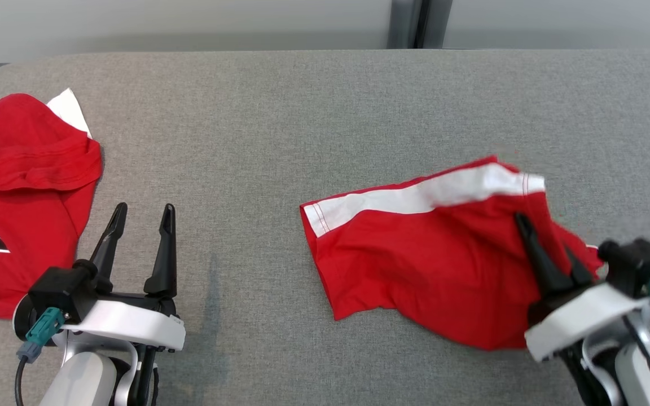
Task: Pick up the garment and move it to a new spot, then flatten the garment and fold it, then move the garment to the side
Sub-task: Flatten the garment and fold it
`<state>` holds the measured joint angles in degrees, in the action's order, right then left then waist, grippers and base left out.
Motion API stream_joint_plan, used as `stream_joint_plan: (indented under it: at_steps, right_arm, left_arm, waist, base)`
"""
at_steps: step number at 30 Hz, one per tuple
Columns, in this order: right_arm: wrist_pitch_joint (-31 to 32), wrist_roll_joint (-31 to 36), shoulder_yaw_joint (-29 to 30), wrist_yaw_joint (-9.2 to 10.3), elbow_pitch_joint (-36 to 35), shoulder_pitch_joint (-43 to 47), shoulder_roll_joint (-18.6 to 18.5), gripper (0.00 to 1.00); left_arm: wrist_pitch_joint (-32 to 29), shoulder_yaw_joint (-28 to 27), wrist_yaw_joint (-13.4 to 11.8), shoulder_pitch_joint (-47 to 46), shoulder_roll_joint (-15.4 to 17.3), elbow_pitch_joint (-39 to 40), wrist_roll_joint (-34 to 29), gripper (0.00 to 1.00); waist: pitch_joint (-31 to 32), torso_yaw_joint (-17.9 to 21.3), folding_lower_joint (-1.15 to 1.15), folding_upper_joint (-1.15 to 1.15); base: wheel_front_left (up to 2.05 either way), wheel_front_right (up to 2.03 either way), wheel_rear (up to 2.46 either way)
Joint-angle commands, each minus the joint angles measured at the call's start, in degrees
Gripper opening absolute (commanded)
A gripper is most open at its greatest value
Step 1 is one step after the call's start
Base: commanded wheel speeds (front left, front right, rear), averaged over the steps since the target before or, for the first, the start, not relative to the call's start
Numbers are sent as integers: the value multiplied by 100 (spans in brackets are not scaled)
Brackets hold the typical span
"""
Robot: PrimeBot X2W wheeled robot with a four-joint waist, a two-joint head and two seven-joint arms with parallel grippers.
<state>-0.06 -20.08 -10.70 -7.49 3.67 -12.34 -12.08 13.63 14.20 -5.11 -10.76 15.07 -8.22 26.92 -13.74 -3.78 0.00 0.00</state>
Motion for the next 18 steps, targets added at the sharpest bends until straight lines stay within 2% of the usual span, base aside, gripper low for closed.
stream_joint_plan:
  at_steps: [1,8,15,16,18]
  right_arm:
    - [-62,38,112,-1,0,335,105,0]
    - [-228,-116,433,-1,290,1126,486,0]
    - [-353,-215,394,-1,759,1221,536,0]
    - [-364,-212,377,-1,838,1197,538,16]
    - [-458,-227,360,-1,942,1129,544,100]
  left_arm:
    - [14,-4,1,31,15,0,36,100]
    - [-10,49,20,-18,38,-21,33,100]
    - [-29,37,-18,19,81,-24,66,100]
    - [-34,31,-29,32,94,-21,72,100]
    - [-33,37,-44,51,115,-15,64,100]
  waist:
    - [-20,12,0,0]
    - [-11,5,0,0]
    - [59,-3,0,0]
    - [73,2,0,0]
    - [113,3,0,0]
  base:
    - [0,0,0]
    - [0,0,0]
    - [0,0,0]
    - [0,0,0]
    - [0,0,0]
